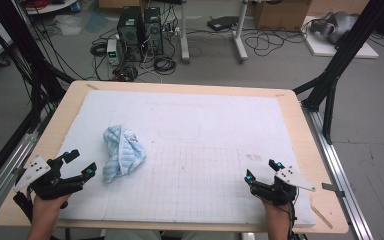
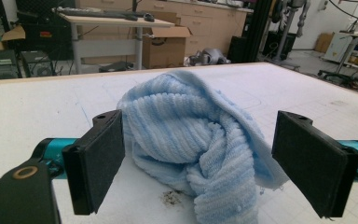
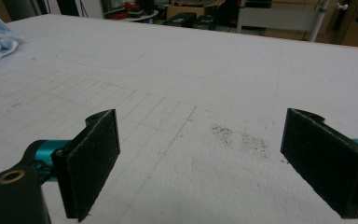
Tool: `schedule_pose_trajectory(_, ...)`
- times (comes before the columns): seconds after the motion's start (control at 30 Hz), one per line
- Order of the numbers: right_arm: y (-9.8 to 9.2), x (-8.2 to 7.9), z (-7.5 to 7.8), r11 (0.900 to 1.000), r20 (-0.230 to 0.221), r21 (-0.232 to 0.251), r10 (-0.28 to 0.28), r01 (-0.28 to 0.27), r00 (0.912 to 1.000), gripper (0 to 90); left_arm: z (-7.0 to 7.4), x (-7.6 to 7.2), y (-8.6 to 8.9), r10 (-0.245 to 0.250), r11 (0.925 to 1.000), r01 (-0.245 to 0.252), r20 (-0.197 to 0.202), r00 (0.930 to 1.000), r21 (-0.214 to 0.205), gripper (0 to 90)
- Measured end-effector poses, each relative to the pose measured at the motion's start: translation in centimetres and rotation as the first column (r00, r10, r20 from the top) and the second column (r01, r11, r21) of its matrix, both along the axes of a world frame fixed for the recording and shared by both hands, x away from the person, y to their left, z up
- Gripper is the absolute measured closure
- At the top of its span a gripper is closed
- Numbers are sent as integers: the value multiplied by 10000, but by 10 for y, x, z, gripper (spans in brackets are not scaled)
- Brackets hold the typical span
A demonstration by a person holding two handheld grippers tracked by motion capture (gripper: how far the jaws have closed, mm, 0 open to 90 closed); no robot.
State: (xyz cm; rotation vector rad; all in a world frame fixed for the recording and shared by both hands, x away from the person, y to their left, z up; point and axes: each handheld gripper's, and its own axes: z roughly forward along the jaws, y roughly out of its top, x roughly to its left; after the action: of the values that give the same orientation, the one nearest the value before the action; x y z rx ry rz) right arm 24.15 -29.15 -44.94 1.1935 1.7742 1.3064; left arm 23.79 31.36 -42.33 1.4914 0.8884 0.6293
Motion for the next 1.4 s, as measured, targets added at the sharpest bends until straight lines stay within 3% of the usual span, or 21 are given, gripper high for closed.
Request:
schedule_pose_trajectory(0.5, -1, -1, 0, 10000, 59, 84, -18, 17, 10000, 108, 4, -1, -2, 104, 9999, -104, 35, 9999, 9, 174)
schedule_pose_trajectory(0.9, 0, -3, 1, 10000, 220, 31, 6, -6, 9998, 108, 11, 0, -5, -141, 9999, 138, -384, 9992, -96, 171)
schedule_pose_trajectory(0.97, -1, -2, 1, 9999, 121, 99, -17, 16, 9999, 109, 14, 0, -7, -107, 9999, 107, -424, 9990, -6, 166)
schedule_pose_trajectory(1.0, -2, -1, 2, 9992, -264, 406, 22, -11, 9996, 109, 15, 0, -8, -98, 9999, 101, -457, 9989, 47, 166)
schedule_pose_trajectory(1.03, -2, -1, 2, 9992, -264, 406, 22, -11, 9996, 109, 17, 0, -9, -147, 9998, 151, -471, 9988, 86, 166)
schedule_pose_trajectory(1.07, -2, 0, 2, 9985, -342, 534, 107, -88, 9994, 109, 18, 0, -10, -142, 9998, 149, -467, 9988, 150, 166)
schedule_pose_trajectory(1.3, 11, -3, 18, 9970, -286, 236, 738, -732, 9969, 109, 29, 5, -17, -404, 9983, 428, -602, 9974, 394, 166)
schedule_pose_trajectory(1.4, 18, -4, 27, 9947, -80, 289, 985, -982, 9951, 109, 31, 11, -25, -540, 9966, 582, -701, 9961, 590, 166)
